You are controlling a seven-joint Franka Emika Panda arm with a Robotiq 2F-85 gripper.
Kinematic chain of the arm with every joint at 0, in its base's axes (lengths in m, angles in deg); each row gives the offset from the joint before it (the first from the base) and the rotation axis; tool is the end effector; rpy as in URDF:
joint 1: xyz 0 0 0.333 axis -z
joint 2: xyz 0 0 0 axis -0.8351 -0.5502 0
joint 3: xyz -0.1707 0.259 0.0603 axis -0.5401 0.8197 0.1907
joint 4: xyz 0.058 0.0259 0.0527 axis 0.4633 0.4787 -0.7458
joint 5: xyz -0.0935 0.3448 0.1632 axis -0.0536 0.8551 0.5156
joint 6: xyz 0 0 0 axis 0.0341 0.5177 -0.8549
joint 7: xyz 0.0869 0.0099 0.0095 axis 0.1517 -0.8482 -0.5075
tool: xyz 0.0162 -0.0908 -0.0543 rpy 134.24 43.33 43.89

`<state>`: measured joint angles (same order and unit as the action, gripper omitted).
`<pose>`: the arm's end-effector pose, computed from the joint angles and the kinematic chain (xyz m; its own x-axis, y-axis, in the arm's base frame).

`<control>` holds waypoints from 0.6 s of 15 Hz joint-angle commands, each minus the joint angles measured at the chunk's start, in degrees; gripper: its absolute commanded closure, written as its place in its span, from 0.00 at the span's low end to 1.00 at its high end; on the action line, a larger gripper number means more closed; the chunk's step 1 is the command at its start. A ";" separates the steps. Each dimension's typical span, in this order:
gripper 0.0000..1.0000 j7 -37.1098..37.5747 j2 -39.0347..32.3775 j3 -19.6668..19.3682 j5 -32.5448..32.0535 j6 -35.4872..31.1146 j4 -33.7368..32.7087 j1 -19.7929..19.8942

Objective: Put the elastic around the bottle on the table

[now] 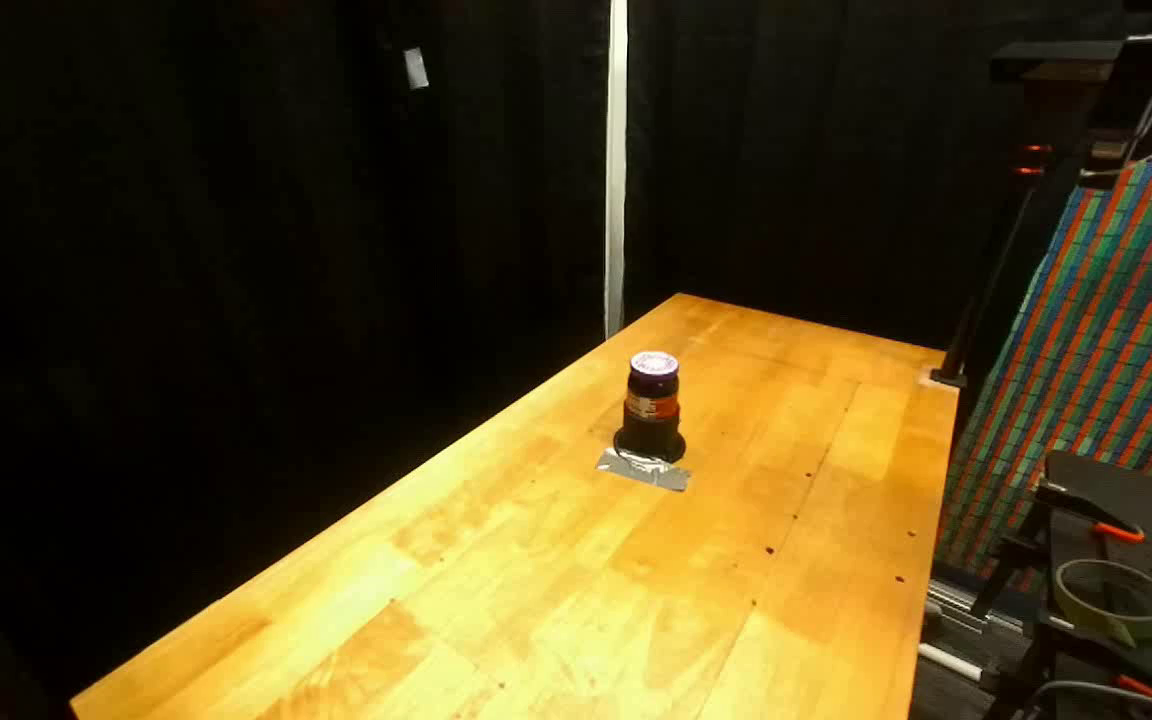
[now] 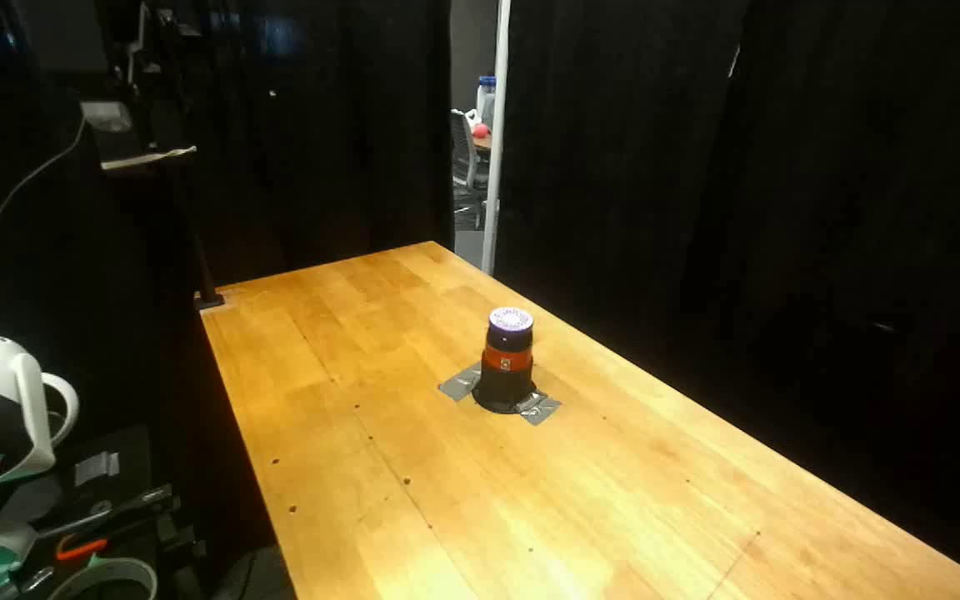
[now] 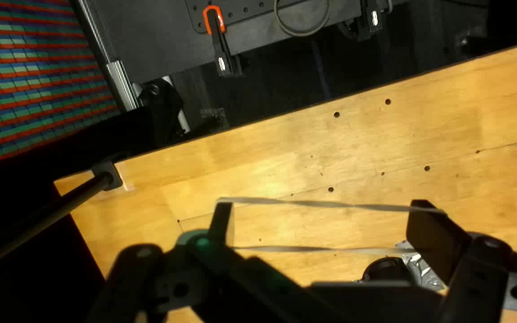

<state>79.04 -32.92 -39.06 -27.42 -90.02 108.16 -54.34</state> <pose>0.3058 0.0508 0.5408 0.9703 -0.2393 0.0362 -0.2420 -0.9576 0.1564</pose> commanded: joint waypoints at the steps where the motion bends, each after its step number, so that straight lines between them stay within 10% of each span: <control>1: 0.00 0.24 -0.07 -0.33 -0.24 0.10 -0.37 -0.44; 9: 0.00 0.23 0.14 -0.31 -0.23 0.11 -0.95 -0.43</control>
<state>79.04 -32.66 -39.06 -27.42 -90.06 107.35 -54.34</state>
